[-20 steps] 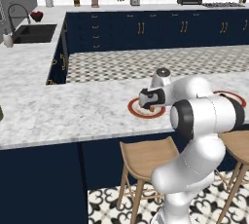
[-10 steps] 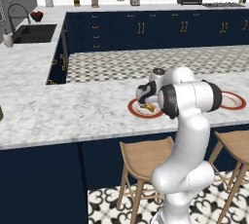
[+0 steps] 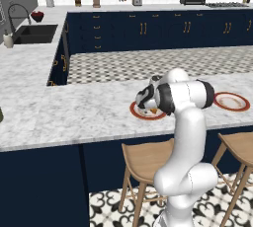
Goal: Pick the chicken drumstick and potato from their plates and place them in the bowl. Then put the bowl in the fridge.
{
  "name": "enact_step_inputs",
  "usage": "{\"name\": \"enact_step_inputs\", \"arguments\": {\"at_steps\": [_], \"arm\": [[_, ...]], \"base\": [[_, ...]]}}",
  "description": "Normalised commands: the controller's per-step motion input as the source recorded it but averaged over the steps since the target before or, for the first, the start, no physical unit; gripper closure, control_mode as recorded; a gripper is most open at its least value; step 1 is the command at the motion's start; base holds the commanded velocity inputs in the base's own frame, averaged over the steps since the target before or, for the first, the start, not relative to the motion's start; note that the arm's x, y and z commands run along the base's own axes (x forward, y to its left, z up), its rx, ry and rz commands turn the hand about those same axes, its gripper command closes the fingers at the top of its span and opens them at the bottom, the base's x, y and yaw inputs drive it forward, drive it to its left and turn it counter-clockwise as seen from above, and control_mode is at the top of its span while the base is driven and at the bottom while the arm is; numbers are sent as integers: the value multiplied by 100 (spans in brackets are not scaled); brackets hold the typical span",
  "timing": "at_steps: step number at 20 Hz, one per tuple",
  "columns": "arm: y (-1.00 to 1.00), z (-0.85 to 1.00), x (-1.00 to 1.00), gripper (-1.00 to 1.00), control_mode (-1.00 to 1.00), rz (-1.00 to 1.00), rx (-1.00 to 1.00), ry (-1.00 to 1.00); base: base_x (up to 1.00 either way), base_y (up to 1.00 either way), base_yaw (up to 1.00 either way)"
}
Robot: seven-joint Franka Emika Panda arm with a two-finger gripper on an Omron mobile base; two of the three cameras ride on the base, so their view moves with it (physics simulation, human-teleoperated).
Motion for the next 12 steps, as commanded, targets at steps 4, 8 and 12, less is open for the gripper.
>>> {"name": "enact_step_inputs", "arguments": {"at_steps": [4,8,12], "arm": [[8,-42,6,100,-100,0,0,3],[3,-9,1,100,-100,0,0,0],[6,22,-44,100,-100,0,0,-8]], "base": [[0,0,0],[0,0,0],[0,0,0]]}}
